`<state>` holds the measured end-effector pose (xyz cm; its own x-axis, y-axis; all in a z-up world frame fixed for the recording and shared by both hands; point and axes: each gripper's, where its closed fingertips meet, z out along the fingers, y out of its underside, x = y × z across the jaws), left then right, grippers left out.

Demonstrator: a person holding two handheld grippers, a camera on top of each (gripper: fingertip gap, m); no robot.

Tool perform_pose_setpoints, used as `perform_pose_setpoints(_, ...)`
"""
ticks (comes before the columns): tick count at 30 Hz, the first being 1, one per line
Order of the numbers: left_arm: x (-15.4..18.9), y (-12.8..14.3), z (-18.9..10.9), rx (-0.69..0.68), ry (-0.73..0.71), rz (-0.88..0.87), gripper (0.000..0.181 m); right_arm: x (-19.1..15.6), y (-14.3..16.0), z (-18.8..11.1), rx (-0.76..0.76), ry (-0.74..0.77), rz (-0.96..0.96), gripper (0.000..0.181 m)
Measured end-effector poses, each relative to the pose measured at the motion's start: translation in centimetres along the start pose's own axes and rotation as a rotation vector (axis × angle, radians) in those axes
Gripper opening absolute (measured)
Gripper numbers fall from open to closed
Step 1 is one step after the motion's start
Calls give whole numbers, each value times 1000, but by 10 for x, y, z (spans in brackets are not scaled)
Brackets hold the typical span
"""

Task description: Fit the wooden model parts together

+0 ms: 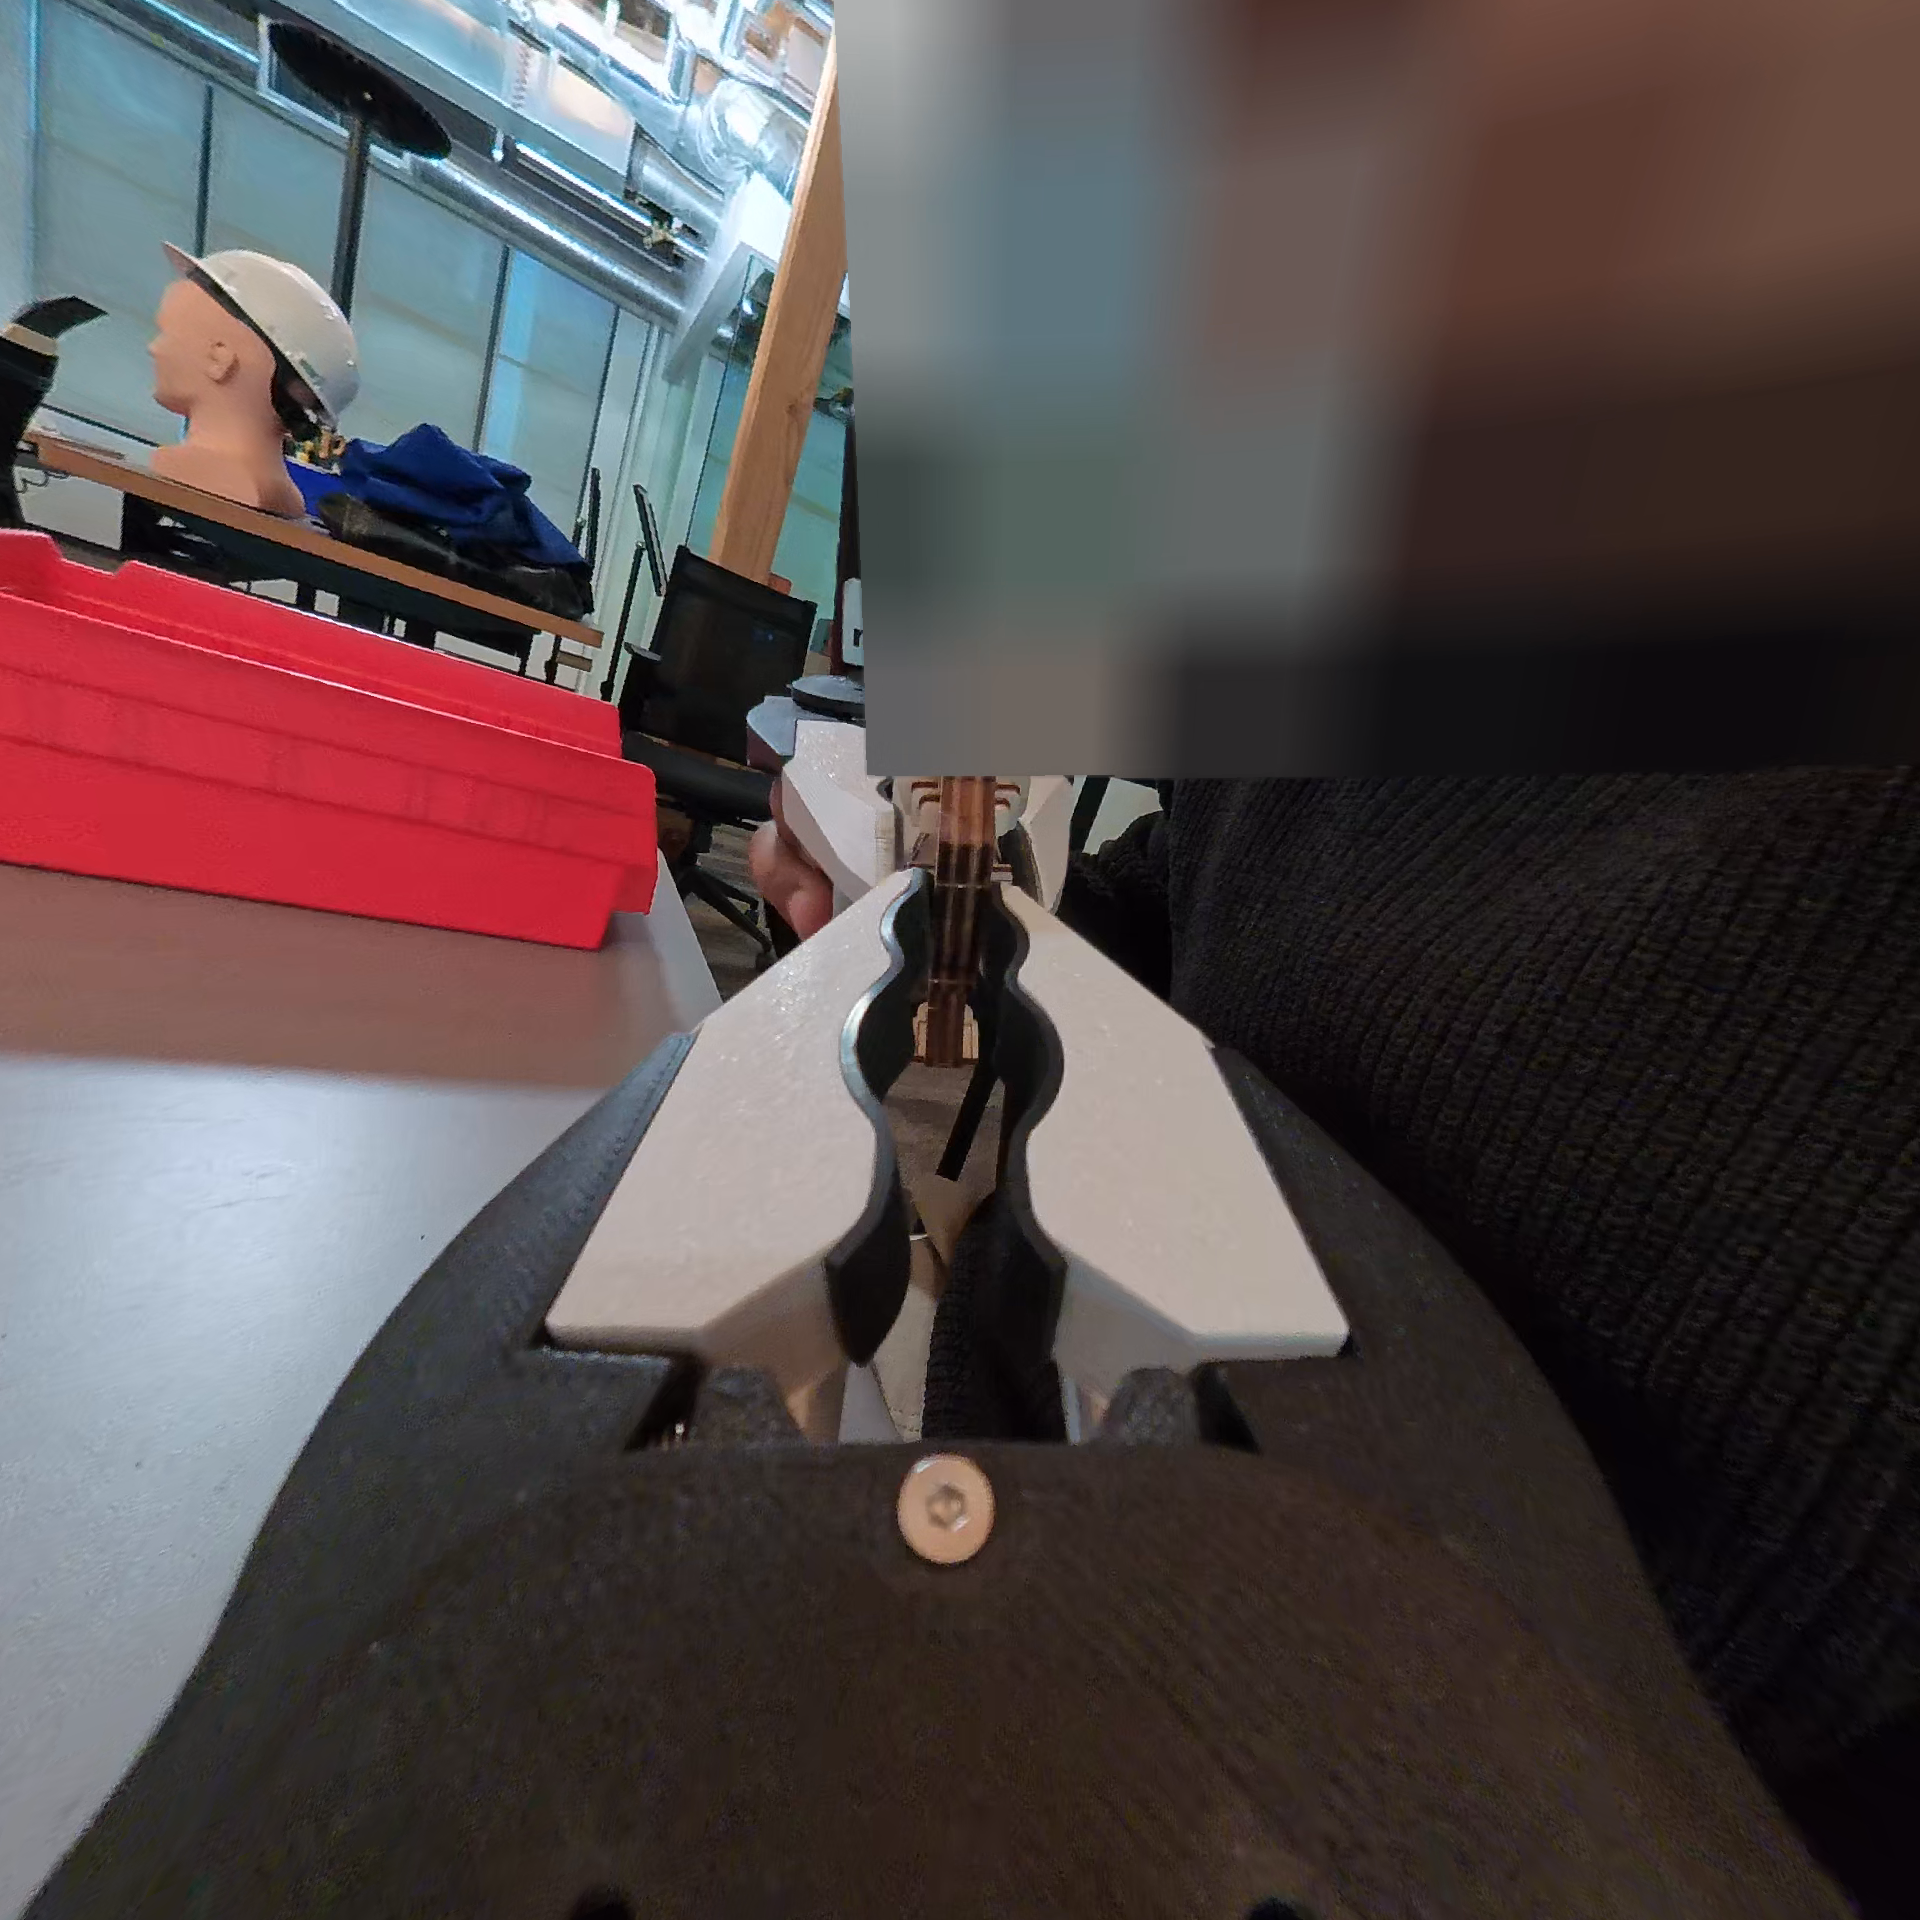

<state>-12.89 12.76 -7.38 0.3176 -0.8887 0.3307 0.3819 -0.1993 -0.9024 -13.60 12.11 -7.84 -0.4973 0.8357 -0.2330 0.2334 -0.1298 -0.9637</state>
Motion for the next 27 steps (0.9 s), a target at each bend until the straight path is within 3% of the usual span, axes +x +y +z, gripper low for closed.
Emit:
perform_pose_setpoints(21,0,1,0,17,19,-38,7,-1,2,-1,-15,40,-68,20)
perform_pose_setpoints(27,-4,1,-1,15,-1,-51,6,4,2,0,3,24,-3,22)
